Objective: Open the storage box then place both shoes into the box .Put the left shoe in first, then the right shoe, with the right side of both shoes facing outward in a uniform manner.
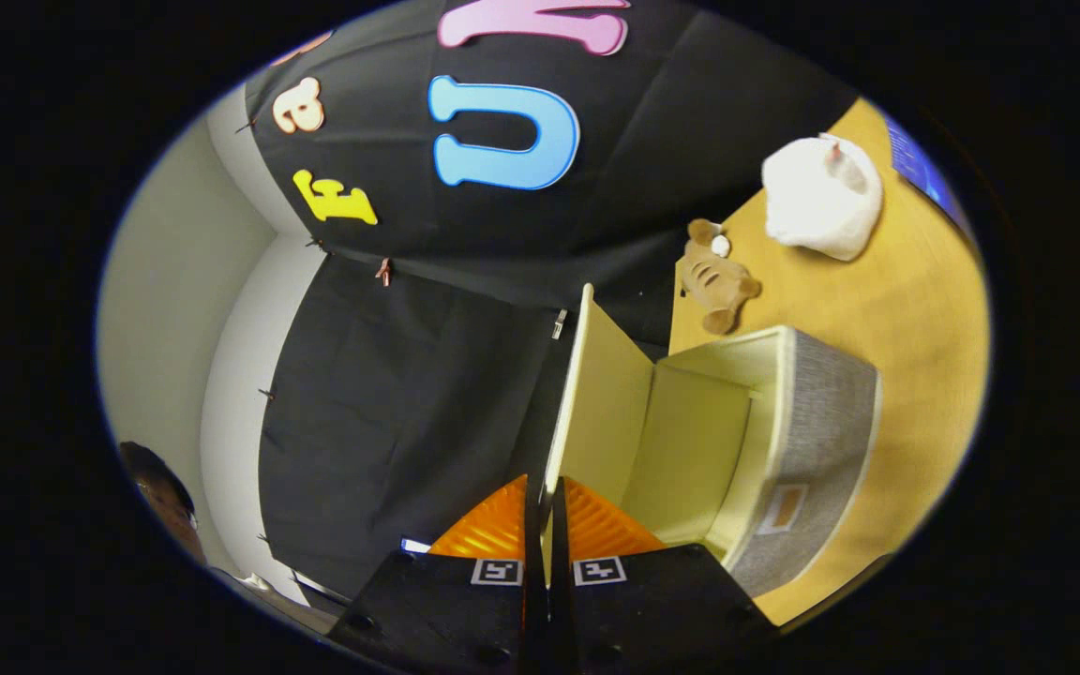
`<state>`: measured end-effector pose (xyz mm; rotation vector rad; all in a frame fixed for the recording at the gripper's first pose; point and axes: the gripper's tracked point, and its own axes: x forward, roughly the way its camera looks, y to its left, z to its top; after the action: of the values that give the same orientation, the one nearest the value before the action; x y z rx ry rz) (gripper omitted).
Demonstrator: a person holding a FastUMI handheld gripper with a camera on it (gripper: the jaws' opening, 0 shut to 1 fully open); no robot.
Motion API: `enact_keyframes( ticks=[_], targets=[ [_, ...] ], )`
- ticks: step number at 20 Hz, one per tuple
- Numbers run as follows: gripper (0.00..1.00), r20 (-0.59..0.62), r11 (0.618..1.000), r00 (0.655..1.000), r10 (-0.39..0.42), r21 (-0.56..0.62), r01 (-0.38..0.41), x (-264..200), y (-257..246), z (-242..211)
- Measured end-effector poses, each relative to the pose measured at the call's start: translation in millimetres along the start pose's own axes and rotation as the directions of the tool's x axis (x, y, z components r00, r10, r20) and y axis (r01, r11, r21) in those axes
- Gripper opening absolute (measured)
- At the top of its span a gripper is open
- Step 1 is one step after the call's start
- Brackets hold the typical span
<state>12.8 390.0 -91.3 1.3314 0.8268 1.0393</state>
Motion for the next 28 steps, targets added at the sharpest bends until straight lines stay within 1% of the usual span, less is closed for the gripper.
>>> enact_keyframes(
  ticks=[3,5,8,11,14,15,16,19,22,24,26,28],
  targets=[
    [0.05,-0.031,0.998,1.0,0.002,-0.061,-0.004,42.0,30.8,-7.7],
    [0.05,-0.063,0.996,0.998,-0.002,-0.092,-0.004,73.4,41.1,-15.7],
    [0.05,-0.091,0.995,0.996,-0.009,-0.096,0.0,114.7,51.3,-24.8],
    [0.05,-0.104,0.994,0.994,-0.039,-0.107,0.028,155.3,50.5,-35.7],
    [0.08,-0.126,0.99,0.989,-0.075,-0.126,0.059,184.6,45.1,-51.9],
    [0.11,-0.134,0.987,0.987,-0.094,-0.142,0.075,192.9,43.5,-58.2],
    [0.15,-0.135,0.981,0.983,-0.121,-0.164,0.098,194.1,39.2,-61.5],
    [0.56,-0.125,0.966,0.982,-0.14,-0.236,0.108,192.4,35.8,-64.6],
    [0.98,-0.064,0.934,0.986,-0.155,-0.334,0.125,166.6,41.8,-51.3],
    [0.98,0.018,0.899,0.988,-0.153,-0.413,0.146,138.9,54.5,-32.3],
    [0.97,0.122,0.847,0.981,-0.152,-0.496,0.192,103.7,68.5,-9.0],
    [0.97,0.208,0.816,0.969,-0.134,-0.532,0.227,61.3,92.6,8.7]
  ],
)
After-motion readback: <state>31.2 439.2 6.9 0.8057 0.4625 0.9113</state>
